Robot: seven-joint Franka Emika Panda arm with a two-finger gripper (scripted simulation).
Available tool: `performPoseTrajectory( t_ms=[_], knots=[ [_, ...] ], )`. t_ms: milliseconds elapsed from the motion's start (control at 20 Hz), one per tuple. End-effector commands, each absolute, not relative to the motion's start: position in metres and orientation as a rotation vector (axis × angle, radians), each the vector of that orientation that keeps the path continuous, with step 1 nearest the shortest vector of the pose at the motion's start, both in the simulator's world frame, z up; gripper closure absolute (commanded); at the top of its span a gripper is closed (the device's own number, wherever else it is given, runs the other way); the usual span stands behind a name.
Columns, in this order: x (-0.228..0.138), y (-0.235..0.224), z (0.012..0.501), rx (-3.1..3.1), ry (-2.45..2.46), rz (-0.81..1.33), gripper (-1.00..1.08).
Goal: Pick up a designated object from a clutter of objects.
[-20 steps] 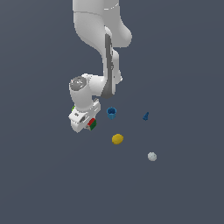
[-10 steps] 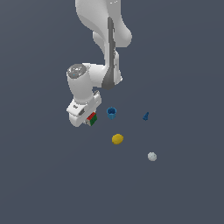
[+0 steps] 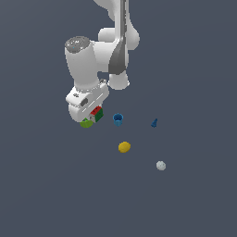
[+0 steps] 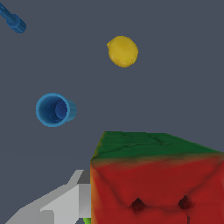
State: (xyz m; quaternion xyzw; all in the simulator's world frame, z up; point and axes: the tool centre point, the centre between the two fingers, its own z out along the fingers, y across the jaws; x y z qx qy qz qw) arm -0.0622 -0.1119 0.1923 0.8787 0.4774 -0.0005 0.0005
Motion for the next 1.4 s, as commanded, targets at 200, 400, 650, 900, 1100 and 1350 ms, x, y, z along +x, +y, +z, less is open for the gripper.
performPoseTrajectory(
  t_ms=[200, 400, 650, 900, 1100, 1350],
  knots=[
    [-0.061, -0.103, 0.257, 2.759, 1.498, -0.001, 1.08],
    [-0.059, -0.097, 0.296, 2.759, 1.498, -0.001, 1.08],
    [-0.057, -0.090, 0.345, 2.759, 1.500, -0.001, 1.08],
    [-0.054, -0.084, 0.390, 2.759, 1.500, -0.001, 1.08],
    [-0.052, -0.080, 0.417, 2.759, 1.501, 0.000, 1.08],
    [-0.049, -0.077, 0.439, 2.759, 1.501, 0.000, 1.08]
  ],
)
